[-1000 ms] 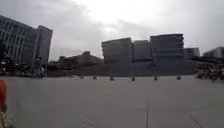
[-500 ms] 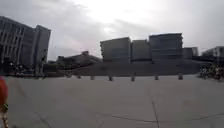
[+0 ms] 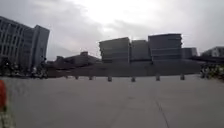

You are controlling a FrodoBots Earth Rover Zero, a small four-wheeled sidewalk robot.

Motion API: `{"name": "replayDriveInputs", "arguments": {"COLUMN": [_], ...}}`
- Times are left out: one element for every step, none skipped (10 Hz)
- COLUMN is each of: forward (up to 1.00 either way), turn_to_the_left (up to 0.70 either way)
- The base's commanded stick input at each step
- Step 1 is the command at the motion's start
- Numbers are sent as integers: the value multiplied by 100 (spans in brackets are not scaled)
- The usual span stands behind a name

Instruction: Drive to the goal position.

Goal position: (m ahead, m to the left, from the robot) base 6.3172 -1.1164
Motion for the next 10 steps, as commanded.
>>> {"name": "replayDriveInputs", "arguments": {"forward": [85,85,85,85,85,85,85,85,85,85], "turn_to_the_left": [0,0,0,0,0,0,0,0,0,0]}}
